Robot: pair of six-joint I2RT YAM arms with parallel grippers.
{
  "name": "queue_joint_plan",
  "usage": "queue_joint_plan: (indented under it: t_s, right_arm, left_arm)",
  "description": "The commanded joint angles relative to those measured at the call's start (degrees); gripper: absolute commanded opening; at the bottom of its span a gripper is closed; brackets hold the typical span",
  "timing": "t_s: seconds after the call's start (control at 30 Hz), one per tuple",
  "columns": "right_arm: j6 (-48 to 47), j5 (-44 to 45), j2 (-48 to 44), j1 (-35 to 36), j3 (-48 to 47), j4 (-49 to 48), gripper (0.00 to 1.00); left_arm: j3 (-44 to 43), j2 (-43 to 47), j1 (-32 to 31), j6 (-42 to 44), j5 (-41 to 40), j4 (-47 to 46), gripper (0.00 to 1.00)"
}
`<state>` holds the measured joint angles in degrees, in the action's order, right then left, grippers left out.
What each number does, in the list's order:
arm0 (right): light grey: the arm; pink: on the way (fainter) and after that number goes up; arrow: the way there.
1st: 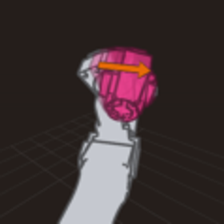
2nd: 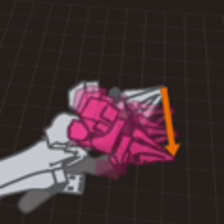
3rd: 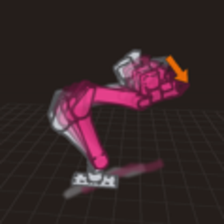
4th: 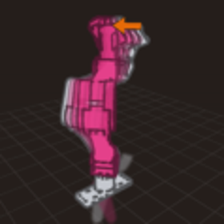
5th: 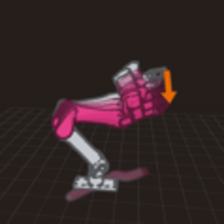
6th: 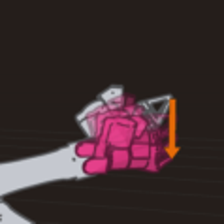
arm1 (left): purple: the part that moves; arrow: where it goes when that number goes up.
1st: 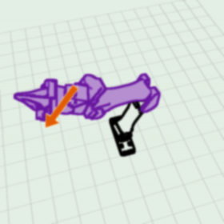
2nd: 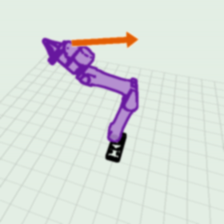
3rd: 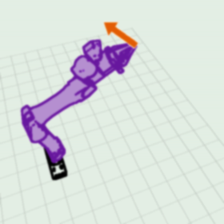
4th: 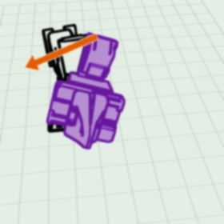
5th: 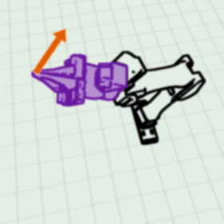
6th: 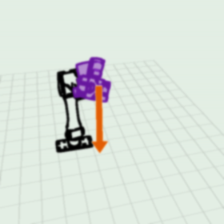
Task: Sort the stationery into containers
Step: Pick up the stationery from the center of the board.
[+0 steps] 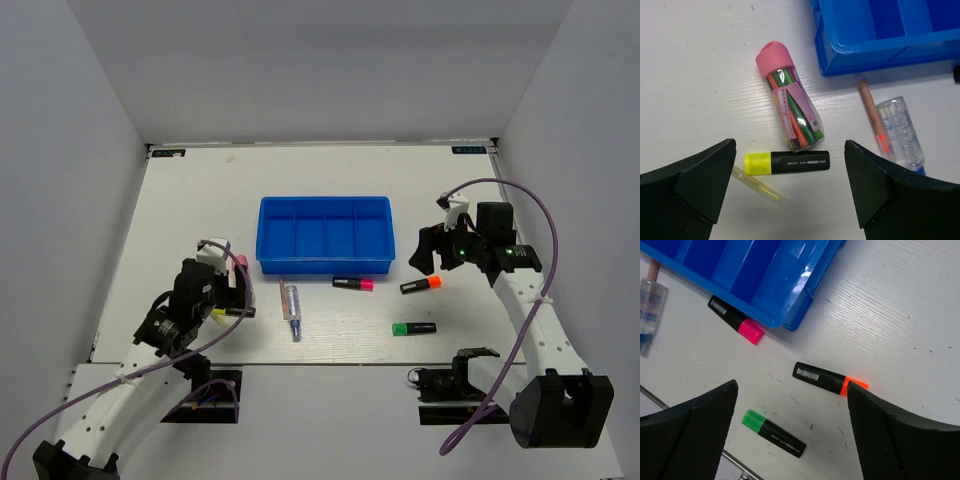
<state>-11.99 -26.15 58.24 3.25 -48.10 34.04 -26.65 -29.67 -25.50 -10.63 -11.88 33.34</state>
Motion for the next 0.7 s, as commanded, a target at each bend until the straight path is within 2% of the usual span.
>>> queue_joint_plan:
  t_s: [0.0, 0.23, 0.27, 0.3, 0.33, 0.37, 0.4, 0.43, 0.47, 0.5, 0.53, 0.57, 0.6, 0.63, 0.67]
  right_arm:
    - [2.49, -3.64, -1.37, 0.01, 0.45, -3.72, 0.9]
    - [1.36, -10.06, -5.59, -0.26, 4.23, -7.32, 0.9]
    - [1.18, -11.71, -5.68, 0.0, 4.93, -7.85, 0.81]
    - [0.48, -12.16, -5.42, 0.01, 5.29, -8.72, 0.57]
    - [1.0, -10.52, -5.24, -0.08, 5.38, -8.64, 0.01]
    - [2.39, -9.19, -3.76, 0.18, 5.03, -8.64, 0.0]
    - [2.41, -9.27, -3.31, 0.01, 4.86, -8.29, 0.0]
    - [1.97, -8.92, -2.87, -0.08, 3.9, -7.59, 0.0]
    - [1.71, -9.09, -2.26, 0.18, 3.54, -5.5, 0.41]
    - [0.66, -10.4, -0.77, 0.09, 2.14, -5.04, 0.89]
    - [0.48, -10.67, -0.41, 0.09, 2.13, -4.6, 0.91]
    - [0.39, -10.67, -0.06, 0.27, 2.13, -4.69, 0.91]
    - [0.3, -10.15, 0.03, 0.18, 2.39, -4.95, 0.91]
    - [0.82, -9.89, 0.47, 0.27, 2.39, -5.47, 0.89]
    - [0.74, -9.8, 0.73, 0.44, 2.39, -5.48, 0.69]
  left_arm:
    - [-0.77, -1.35, 0.27, -1.05, 1.6, -1.0, 1.0]
    - [-1.3, -3.02, 0.27, -3.69, 2.48, -0.47, 1.0]
    - [-1.38, -3.2, 0.27, -4.82, 1.6, -0.56, 1.0]
    - [-1.56, -3.29, 0.18, -6.4, 0.99, -0.3, 0.93]
    - [-1.56, -3.9, 0.1, -7.2, 0.37, -0.21, 0.86]
    - [-1.82, -4.34, 0.18, -8.95, -0.68, -0.21, 0.53]
    - [-1.91, -5.21, 0.27, -10.1, -1.21, -0.03, 0.27]
    - [-1.91, -6.18, 0.27, -12.81, -2.96, 0.84, 0.07]
    - [-2.26, -6.88, 0.27, -14.83, -4.28, 1.02, 0.0]
    - [-2.44, -8.37, 0.1, -15.38, -4.73, 1.2, 0.0]
    - [-2.44, -9.26, 0.27, -16.86, -5.17, 1.11, 0.01]
    - [-2.7, -12.05, 0.18, -17.31, -5.78, 1.02, 0.15]
    - [-3.4, -13.3, 0.18, -17.75, -7.0, 1.11, 0.66]
    - [-3.84, -14.53, 0.27, -18.54, -7.8, 0.68, 0.8]
    - [-5.67, -18.02, 0.27, -18.63, -8.85, 0.5, 0.89]
